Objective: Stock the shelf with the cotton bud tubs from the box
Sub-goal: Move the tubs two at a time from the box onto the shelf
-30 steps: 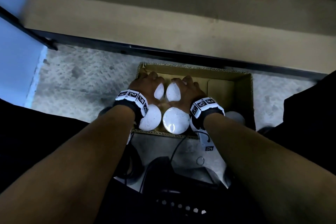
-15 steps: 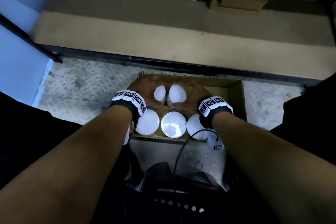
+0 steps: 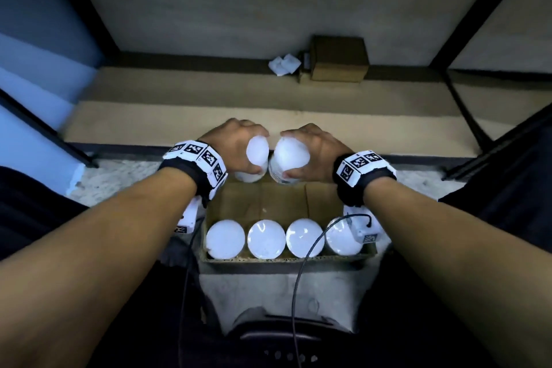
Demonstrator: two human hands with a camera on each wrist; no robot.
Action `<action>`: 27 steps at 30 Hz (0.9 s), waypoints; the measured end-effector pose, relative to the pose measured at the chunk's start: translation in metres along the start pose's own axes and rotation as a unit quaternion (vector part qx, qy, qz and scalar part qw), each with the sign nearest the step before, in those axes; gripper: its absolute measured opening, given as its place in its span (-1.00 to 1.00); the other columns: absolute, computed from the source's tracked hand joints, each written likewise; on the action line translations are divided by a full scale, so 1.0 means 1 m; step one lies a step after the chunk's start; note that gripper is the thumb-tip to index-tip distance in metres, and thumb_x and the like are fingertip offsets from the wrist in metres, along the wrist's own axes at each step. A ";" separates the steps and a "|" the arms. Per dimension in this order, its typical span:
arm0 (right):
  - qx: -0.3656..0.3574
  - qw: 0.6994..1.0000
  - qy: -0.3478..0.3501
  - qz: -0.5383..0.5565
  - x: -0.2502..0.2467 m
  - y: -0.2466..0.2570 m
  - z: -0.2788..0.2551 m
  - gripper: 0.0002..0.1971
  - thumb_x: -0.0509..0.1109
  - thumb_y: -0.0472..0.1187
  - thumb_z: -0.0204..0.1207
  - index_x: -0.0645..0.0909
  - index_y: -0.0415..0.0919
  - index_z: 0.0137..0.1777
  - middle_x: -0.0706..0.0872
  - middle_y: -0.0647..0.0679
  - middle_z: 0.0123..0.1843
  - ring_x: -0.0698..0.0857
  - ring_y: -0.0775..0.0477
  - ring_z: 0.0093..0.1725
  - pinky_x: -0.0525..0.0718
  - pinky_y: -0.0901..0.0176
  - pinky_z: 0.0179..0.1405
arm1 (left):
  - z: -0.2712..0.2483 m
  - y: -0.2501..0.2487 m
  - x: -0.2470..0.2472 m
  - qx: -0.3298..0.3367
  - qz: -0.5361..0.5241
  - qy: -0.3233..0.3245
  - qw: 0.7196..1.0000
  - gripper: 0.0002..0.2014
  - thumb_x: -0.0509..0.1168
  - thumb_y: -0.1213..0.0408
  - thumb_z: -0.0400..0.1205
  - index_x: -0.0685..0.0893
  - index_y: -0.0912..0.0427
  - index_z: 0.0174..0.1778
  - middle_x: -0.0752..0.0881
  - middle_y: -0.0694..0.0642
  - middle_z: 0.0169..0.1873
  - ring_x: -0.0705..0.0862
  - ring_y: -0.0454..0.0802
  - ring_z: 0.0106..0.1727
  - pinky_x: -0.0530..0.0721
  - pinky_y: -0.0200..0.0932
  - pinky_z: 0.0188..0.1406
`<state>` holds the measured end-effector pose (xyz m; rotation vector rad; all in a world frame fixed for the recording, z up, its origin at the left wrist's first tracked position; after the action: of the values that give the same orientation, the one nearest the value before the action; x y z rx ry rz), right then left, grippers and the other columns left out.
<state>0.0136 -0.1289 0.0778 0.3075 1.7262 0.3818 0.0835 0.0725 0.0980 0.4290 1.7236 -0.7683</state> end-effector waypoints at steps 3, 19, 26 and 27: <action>-0.012 0.999 -0.024 -0.027 -0.039 0.002 -0.009 -0.07 0.62 0.25 0.20 0.33 0.20 0.59 0.41 -0.03 0.50 0.46 -0.13 0.47 0.46 -0.02 0.49 | 0.008 -0.021 -0.031 0.023 0.014 -0.016 1.000 -0.19 0.53 -0.26 0.20 0.58 -0.05 0.38 0.65 0.02 0.27 0.59 0.11 0.28 0.60 0.06 0.28; -0.043 0.980 -0.169 -0.097 -0.250 0.009 -0.094 -0.23 0.55 0.28 0.31 0.48 0.12 0.52 0.58 0.06 0.43 0.49 -0.01 0.43 0.42 0.12 0.44 | 0.032 -0.154 -0.211 0.201 0.084 -0.147 0.965 -0.29 0.45 -0.29 0.33 0.62 -0.10 0.40 0.66 -0.10 0.34 0.60 -0.04 0.33 0.47 -0.16 0.37; -0.018 0.964 -0.256 -0.070 -0.343 0.003 -0.124 -0.19 0.51 0.35 0.24 0.45 0.17 0.52 0.62 0.12 0.41 0.61 0.05 0.26 0.53 0.18 0.25 | 0.041 -0.208 -0.298 0.264 0.082 -0.191 0.942 -0.28 0.32 -0.44 0.33 0.65 -0.18 0.37 0.68 -0.17 0.29 0.61 -0.13 0.30 0.56 -0.10 0.34; -0.015 0.961 -0.268 -0.068 -0.355 0.001 -0.127 -0.19 0.50 0.38 0.23 0.44 0.19 0.51 0.63 0.15 0.40 0.62 0.06 0.25 0.54 0.18 0.25 | 0.045 -0.215 -0.309 0.272 0.082 -0.198 0.938 -0.31 0.35 -0.41 0.35 0.67 -0.15 0.36 0.70 -0.15 0.27 0.61 -0.12 0.29 0.55 -0.14 0.32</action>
<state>-0.0448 -0.2833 0.4165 0.2406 1.1981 0.1985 0.0676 -0.0813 0.4438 0.7279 1.0698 -1.1238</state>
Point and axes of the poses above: each hand's wrist, its own z-axis towards the middle knuckle, its own x-axis out of the palm, y = z × x, the point moved 3 cm from there along z, towards the middle knuckle
